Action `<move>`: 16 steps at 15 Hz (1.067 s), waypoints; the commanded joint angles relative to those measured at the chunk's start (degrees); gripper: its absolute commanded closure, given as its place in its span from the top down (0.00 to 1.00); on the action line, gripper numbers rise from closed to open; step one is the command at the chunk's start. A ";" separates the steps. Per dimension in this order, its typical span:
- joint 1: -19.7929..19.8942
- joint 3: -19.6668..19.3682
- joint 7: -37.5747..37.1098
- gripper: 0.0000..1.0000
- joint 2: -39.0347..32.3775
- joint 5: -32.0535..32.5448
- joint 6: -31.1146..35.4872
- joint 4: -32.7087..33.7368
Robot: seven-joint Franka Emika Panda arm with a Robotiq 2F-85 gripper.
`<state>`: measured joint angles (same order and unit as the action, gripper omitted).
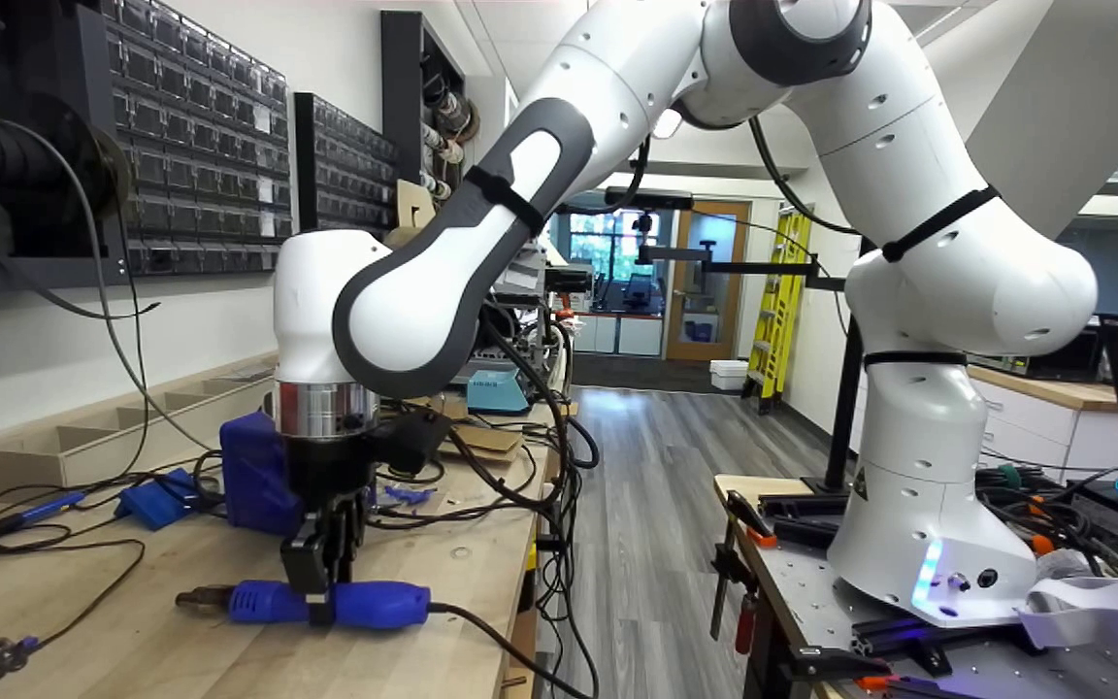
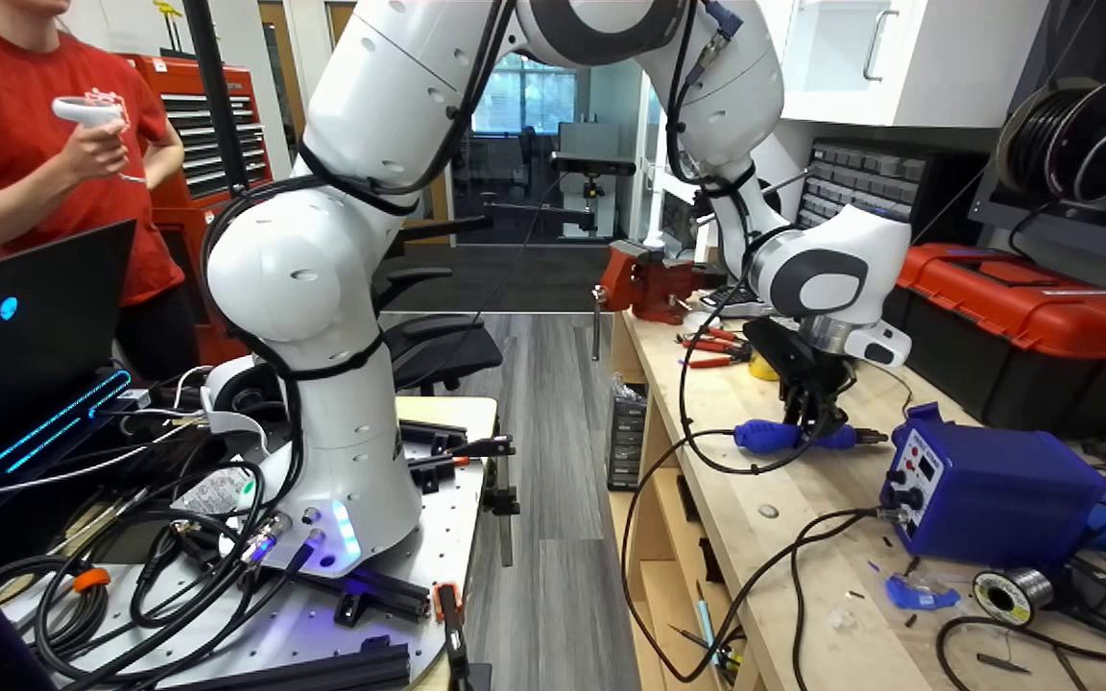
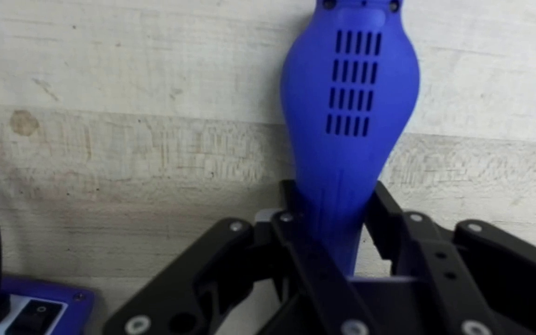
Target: Place the blue handle on the holder
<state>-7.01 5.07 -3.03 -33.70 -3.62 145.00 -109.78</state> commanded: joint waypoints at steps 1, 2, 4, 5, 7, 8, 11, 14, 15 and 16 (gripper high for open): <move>-0.91 -0.83 -2.51 0.13 3.63 0.59 1.04 -2.45; -1.00 -0.68 -2.33 0.13 4.69 0.67 2.05 -3.14; -1.14 -0.56 -2.21 0.13 5.77 0.67 3.52 -3.41; -1.21 -0.49 -2.18 0.13 6.31 0.60 4.06 -3.46; -1.40 -0.48 -2.33 0.13 7.59 0.55 5.34 -3.55; -1.49 -0.53 -2.48 0.13 8.29 0.56 5.96 -3.62; -1.74 -0.75 -3.31 0.13 10.22 0.57 7.63 -3.72; -2.32 -1.44 -5.35 0.13 12.05 1.14 9.13 -3.95; -2.56 -1.77 -6.20 0.13 12.48 1.41 9.74 -4.05; -2.88 -2.35 -7.42 0.13 13.17 1.85 10.30 -4.28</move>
<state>-8.35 4.70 -6.05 -24.73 -3.59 152.80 -110.74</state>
